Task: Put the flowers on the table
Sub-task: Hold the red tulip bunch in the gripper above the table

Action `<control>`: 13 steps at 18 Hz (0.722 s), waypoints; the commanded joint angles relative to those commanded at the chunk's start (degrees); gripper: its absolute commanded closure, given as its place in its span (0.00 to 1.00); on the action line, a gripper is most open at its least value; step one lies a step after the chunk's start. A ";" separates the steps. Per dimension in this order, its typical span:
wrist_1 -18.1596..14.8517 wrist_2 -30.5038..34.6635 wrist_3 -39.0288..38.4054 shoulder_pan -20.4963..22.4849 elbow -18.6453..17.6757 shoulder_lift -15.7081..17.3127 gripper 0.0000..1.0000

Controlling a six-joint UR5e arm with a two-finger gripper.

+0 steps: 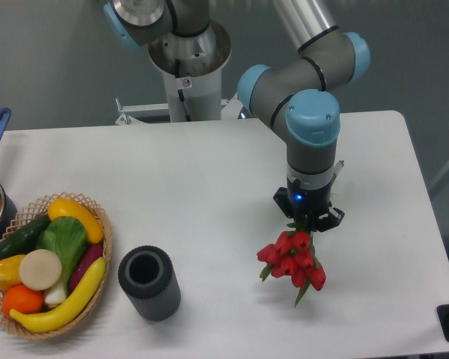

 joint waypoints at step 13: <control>0.18 0.17 -0.35 -0.62 -0.09 -0.61 0.80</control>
